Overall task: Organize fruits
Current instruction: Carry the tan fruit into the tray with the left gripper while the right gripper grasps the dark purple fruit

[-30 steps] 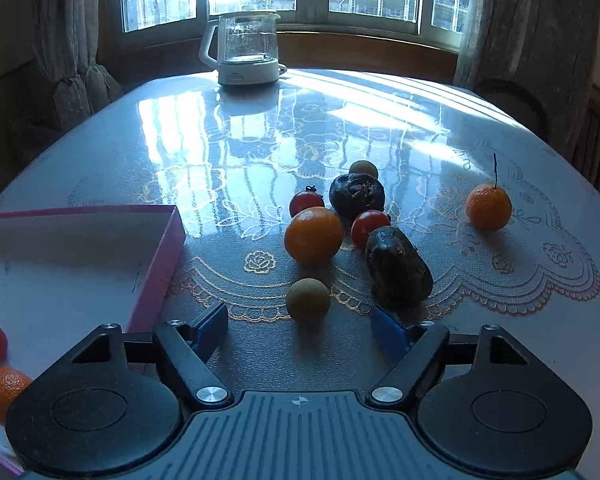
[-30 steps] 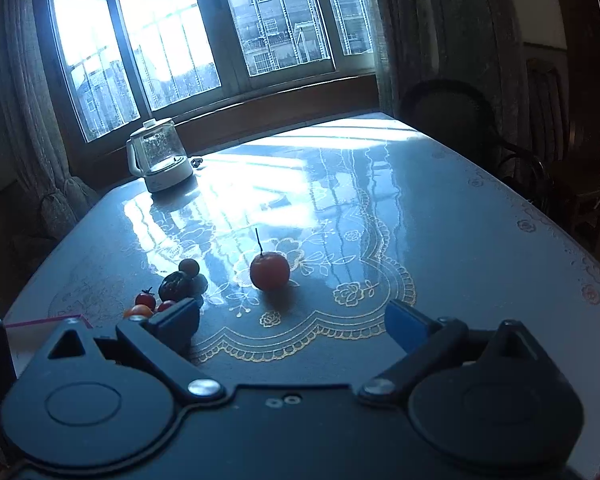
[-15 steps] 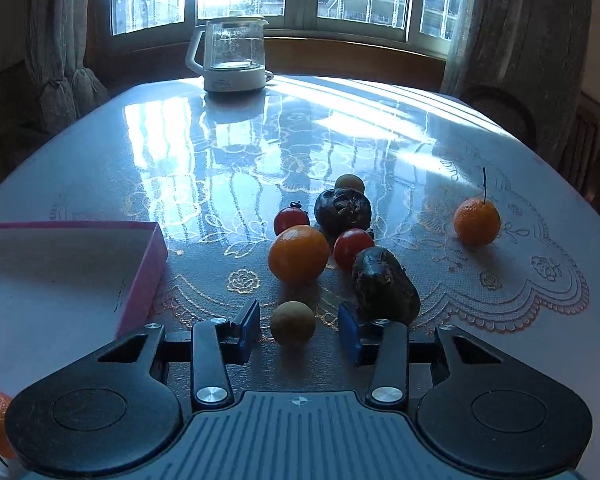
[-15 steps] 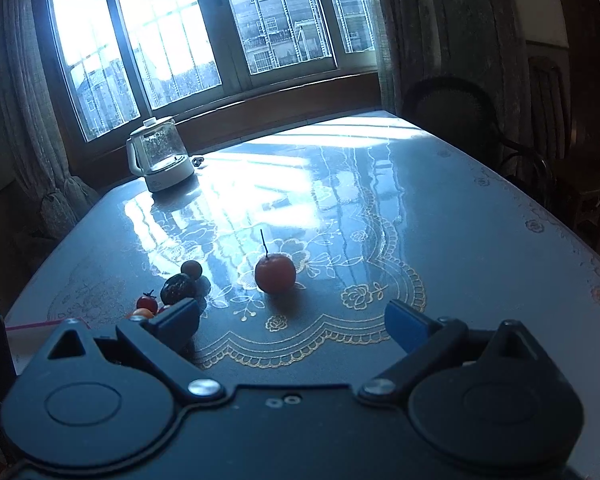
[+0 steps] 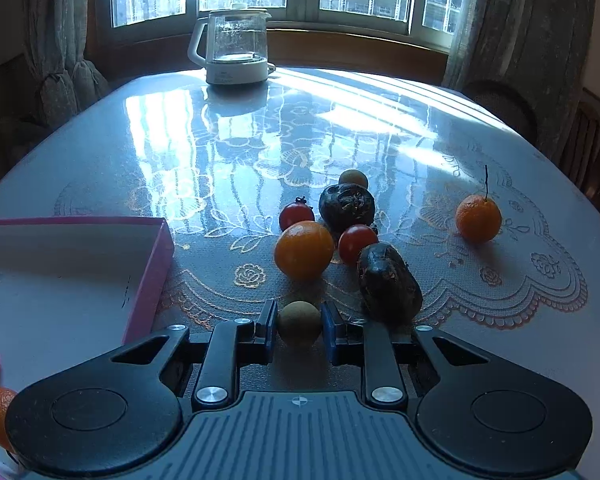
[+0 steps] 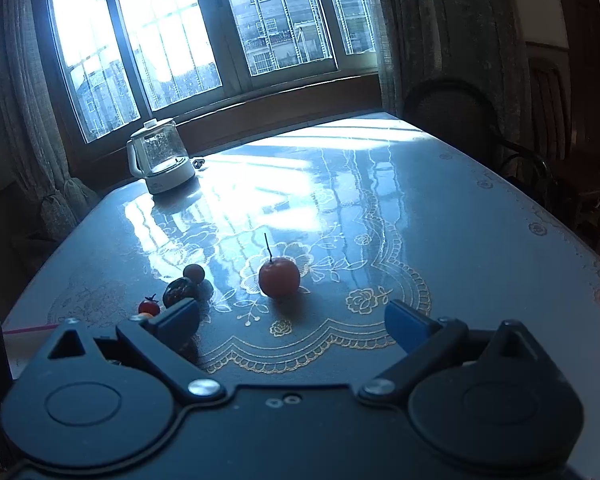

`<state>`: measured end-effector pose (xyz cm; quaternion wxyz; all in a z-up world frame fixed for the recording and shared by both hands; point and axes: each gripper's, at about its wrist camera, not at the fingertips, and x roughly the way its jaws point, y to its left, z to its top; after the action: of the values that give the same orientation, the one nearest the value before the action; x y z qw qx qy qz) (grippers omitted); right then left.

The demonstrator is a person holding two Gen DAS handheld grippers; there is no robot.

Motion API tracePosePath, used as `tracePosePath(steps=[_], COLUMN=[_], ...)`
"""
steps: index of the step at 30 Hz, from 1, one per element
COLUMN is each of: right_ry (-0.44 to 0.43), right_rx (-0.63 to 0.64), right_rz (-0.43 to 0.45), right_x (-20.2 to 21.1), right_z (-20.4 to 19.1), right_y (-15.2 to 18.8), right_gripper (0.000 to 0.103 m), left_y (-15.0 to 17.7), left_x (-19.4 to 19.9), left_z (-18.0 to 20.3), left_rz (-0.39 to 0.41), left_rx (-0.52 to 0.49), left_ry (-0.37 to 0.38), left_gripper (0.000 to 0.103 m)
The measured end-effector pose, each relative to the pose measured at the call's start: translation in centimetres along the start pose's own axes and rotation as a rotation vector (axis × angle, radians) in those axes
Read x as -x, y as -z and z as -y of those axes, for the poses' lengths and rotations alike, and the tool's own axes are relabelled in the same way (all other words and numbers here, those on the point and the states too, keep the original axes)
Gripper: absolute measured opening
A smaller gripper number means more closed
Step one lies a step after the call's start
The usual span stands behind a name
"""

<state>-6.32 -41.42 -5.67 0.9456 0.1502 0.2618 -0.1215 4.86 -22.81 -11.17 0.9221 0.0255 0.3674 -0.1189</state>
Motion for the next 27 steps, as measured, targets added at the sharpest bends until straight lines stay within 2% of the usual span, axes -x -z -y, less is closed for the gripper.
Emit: tracePosePath(steps=[5,9,15,20,27], right_ry=[-0.012,-0.036,-0.088,-0.107,-0.088], right_rx=[0.001,0.005,0.022,0.052,0.129], right_rz=[-0.002,-0.007,-0.03,-0.063,-0.091], right_x=[-0.1,-0.5,-1.7,-2.9,-4.4], right_z=[-0.6,-1.6,-4.3,-6.5,-9.0], right_y=[-0.1,-0.1,0.3,1.0,1.6], right_gripper=[0.099,0.099,0.099,0.099,0.1], left_y=[-1.0,-1.8,-1.5,-1.1,-0.9], left_x=[2.6,4.5,3.6,3.1,3.7], left_z=[-1.7,-5.2,-11.6,-13.7,-15.2], left_rz=[0.048,0.085,0.032,0.031,0.017], left_rx=[0.012,0.053,0.126,0.11,0.132], left_ry=[-0.018,-0.085,-0.209,-0.275,-0.258], left_gripper=[0.024,0.024,0.024,0.024,0.025])
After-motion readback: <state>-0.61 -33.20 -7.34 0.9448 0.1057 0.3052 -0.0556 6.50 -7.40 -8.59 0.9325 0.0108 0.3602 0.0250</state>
